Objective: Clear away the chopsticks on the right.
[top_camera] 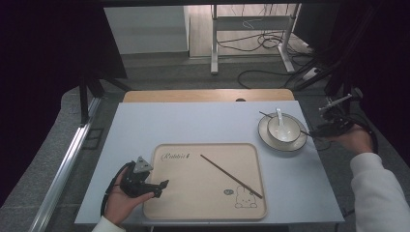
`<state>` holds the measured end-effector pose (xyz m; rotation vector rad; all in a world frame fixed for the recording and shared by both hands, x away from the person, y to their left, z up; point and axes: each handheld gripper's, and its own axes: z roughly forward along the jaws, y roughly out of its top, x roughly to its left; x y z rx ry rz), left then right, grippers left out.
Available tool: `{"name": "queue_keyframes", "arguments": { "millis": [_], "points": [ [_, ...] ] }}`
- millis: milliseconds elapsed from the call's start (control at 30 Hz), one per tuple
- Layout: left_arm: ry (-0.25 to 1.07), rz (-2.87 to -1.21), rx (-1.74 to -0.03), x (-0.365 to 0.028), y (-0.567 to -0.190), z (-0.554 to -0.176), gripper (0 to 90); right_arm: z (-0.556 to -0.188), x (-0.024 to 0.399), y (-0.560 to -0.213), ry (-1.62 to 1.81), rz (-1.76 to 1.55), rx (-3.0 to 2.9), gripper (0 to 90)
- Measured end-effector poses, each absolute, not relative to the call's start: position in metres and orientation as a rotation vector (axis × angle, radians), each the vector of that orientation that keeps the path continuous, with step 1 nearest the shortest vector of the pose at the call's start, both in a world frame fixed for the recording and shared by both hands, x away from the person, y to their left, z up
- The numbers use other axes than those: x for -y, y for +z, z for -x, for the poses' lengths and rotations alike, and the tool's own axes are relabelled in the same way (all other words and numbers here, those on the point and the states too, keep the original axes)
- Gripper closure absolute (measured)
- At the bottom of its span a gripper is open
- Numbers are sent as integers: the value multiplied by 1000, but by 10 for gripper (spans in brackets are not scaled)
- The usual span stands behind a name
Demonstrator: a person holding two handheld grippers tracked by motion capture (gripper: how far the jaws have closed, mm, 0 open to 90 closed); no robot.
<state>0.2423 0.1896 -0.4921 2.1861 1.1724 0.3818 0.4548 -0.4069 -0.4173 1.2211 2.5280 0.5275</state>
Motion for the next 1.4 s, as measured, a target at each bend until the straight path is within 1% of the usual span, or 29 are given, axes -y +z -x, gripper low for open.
{"name": "queue_keyframes", "arguments": {
  "millis": [133, 167, 433, 533, 733, 833, 933, 1100, 1200, 1233, 1267, 1367, 1400],
  "points": [
    [380, -2186, -1178, -190, -493, -243, 149, -465, 411, -430, 459, -1232, -2560, 555],
    [379, -2187, -1183, -190, -493, -243, 148, -469, 413, -437, 431, -1243, -2579, 572],
    [372, -2191, -1194, -191, -495, -245, 148, -477, 413, -453, 359, -1223, -2621, 624],
    [372, -2191, -1196, -191, -496, -245, 148, -478, 414, -456, 365, -1217, -2638, 668],
    [372, -2188, -1198, -192, -496, -245, 148, -475, 413, -458, 382, -1209, -2684, 804],
    [373, -2185, -1200, -193, -496, -245, 148, -474, 413, -458, 386, -1216, -2684, 828],
    [374, -2183, -1199, -193, -495, -244, 148, -471, 413, -454, 399, -1259, -2653, 830],
    [378, -2180, -1193, -193, -494, -243, 148, -459, 415, -438, 493, -1326, -2572, 832],
    [384, -2176, -1190, -193, -492, -242, 148, -444, 418, -422, 566, -1337, -2517, 834],
    [384, -2176, -1190, -193, -492, -242, 148, -444, 418, -422, 566, -1337, -2517, 834],
    [385, -2176, -1189, -193, -492, -242, 148, -436, 419, -414, 606, -1344, -2489, 834],
    [388, -2175, -1188, -193, -491, -242, 148, -428, 419, -407, 649, -1345, -2474, 835],
    [390, -2175, -1186, -192, -491, -242, 148, -418, 416, -398, 699, -1330, -2460, 834]
  ]
}}
